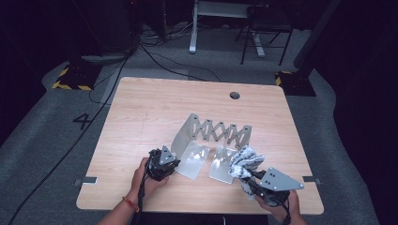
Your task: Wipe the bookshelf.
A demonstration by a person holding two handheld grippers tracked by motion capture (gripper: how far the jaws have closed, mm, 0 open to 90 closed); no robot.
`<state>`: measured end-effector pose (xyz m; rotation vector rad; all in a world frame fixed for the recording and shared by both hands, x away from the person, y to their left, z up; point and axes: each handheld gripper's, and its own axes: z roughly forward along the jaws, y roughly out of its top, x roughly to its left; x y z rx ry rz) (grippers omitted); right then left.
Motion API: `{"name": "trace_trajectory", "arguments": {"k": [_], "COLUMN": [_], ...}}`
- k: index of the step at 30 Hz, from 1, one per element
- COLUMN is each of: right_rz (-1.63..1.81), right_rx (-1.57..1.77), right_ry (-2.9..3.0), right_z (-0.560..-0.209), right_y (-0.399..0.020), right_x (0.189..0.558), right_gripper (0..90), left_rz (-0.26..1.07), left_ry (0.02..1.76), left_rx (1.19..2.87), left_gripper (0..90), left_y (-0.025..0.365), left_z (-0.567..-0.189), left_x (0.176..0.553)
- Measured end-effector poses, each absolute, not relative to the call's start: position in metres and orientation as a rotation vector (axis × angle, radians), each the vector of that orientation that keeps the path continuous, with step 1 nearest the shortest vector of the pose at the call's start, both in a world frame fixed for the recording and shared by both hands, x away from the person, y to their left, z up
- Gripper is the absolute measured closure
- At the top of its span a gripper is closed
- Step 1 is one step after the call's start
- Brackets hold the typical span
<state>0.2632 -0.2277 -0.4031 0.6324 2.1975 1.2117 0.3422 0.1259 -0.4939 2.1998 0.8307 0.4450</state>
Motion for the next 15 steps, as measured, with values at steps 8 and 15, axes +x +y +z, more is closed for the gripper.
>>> {"name": "trace_trajectory", "arguments": {"k": [8, 15], "right_rz": [1.171, 1.223], "right_rx": [0.825, 0.806], "right_ry": [2.093, 2.054], "right_z": [-0.404, -0.389], "right_y": [-0.260, -0.262], "right_x": [0.289, 0.289], "right_gripper": [83.4, 83.4], "left_rz": [0.407, 0.378], "left_ry": [0.817, 0.797], "left_rx": [2.191, 2.183], "left_gripper": [76.7, 76.3], "left_y": [0.121, 0.113], "left_z": [-0.491, -0.486], "left_x": [0.334, 0.324]}}
